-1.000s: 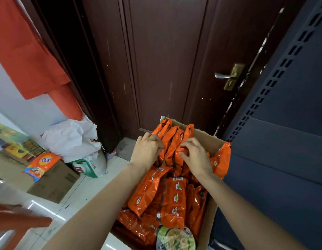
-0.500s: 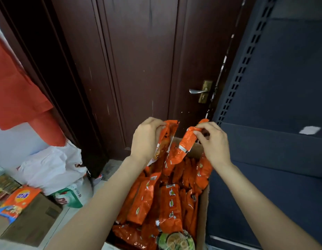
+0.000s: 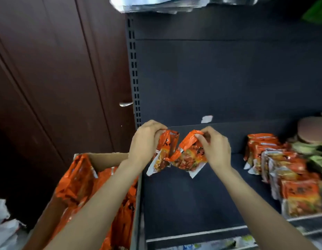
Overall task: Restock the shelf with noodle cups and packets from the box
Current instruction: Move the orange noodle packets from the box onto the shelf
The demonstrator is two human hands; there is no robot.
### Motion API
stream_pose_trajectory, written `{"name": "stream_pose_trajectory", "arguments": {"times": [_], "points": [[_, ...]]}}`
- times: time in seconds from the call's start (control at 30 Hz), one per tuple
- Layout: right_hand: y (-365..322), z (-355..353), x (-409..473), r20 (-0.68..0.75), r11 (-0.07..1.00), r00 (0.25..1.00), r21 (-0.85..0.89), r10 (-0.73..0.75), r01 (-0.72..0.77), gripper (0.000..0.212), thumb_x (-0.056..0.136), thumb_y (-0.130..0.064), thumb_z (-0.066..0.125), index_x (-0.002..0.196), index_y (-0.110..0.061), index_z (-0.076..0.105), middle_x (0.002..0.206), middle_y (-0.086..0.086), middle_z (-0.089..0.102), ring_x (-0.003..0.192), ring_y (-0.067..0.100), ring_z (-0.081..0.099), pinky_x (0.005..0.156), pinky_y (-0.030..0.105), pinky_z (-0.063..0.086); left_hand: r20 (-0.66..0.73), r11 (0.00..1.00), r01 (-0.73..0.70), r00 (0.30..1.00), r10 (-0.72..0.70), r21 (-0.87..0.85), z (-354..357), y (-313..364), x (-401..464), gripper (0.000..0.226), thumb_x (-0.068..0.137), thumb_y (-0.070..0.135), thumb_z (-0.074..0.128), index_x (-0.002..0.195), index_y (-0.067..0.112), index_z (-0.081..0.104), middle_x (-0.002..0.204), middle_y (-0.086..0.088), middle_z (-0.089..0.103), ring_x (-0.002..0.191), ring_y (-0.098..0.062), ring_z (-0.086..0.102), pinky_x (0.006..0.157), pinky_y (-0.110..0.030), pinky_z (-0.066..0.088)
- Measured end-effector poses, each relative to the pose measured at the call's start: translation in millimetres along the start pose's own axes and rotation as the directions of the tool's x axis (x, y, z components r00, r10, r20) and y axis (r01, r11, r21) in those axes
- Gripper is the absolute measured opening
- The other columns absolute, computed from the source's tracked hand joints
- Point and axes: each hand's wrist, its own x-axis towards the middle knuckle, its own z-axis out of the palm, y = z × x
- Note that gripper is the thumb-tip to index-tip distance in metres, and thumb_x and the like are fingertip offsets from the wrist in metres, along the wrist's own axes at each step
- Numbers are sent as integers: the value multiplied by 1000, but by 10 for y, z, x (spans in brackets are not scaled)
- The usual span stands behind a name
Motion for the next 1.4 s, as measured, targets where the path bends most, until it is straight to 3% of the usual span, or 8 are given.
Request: {"name": "stream_pose_trajectory", "arguments": {"times": [0.27, 0.43, 0.5, 0.67, 0.87, 1.07, 1.27, 1.4], "points": [[1423, -444, 368, 72, 995, 993, -53, 90, -87, 13, 90, -27, 60, 97, -16, 61, 94, 2, 69, 86, 21, 64, 67, 34, 50, 36, 993, 114, 993, -113, -38, 1192, 628, 295, 18, 90, 7, 58, 97, 13, 73, 94, -1, 67, 86, -12, 61, 81, -29, 51], [1977, -497, 587, 134, 997, 988, -36, 75, -71, 28, 91, -21, 60, 118, -18, 59, 105, 4, 68, 90, 22, 65, 65, 25, 43, 49, 985, 172, 984, -170, -30, 1663, 822, 309, 19, 90, 6, 58, 96, 14, 74, 93, 1, 66, 81, -5, 57, 77, -14, 45], [2096, -475, 674, 147, 998, 988, -33, 54, -50, 30, 92, -20, 58, 122, -21, 60, 106, 5, 67, 89, 22, 65, 66, 26, 45, 51, 982, 188, 981, -187, -7, 1763, 856, 345, 18, 90, 7, 57, 97, 13, 73, 95, -1, 67, 83, -7, 59, 78, -16, 46], [2339, -362, 927, 184, 996, 980, -47, 77, -70, 19, 92, -24, 57, 109, -19, 64, 99, 8, 68, 88, 25, 65, 70, 35, 53, 29, 974, 225, 974, -226, 31, 1912, 882, 451, 18, 90, 7, 58, 97, 14, 73, 93, -1, 67, 83, -12, 61, 78, -26, 51], [2488, -249, 1205, 137, 990, 982, -57, 133, -126, 14, 95, -22, 54, 104, -13, 58, 97, 9, 67, 85, 27, 62, 63, 27, 38, 15, 972, 230, 973, -231, 48, 2016, 880, 555, 19, 89, 7, 58, 95, 16, 74, 90, 1, 66, 81, -9, 60, 77, -29, 52], [2587, -126, 1279, 170, 986, 972, -42, 165, -160, 10, 95, -18, 52, 98, -8, 48, 88, 12, 64, 78, 28, 59, 61, 29, 36, 37, 967, 238, 970, -242, 90, 2072, 859, 601, 18, 91, 9, 58, 97, 15, 73, 94, -1, 67, 85, -13, 62, 79, -28, 51], [2681, -98, 1276, 257, 982, 949, -11, 185, -189, 26, 92, -23, 57, 112, -8, 50, 104, 16, 62, 94, 29, 59, 75, 35, 49, 83, 962, 254, 961, -263, 99, 2135, 856, 557, 17, 91, 13, 59, 100, 15, 73, 96, -1, 67, 86, -13, 61, 81, -30, 53], [2646, -140, 1244, 368, 994, 924, -39, 106, -99, 44, 85, -20, 68, 124, -15, 47, 103, 11, 59, 95, 26, 58, 81, 38, 51, 76, 963, 256, 962, -262, 82, 2126, 851, 557, 17, 91, 12, 60, 99, 15, 74, 95, -1, 67, 86, -12, 62, 81, -28, 52]]}}
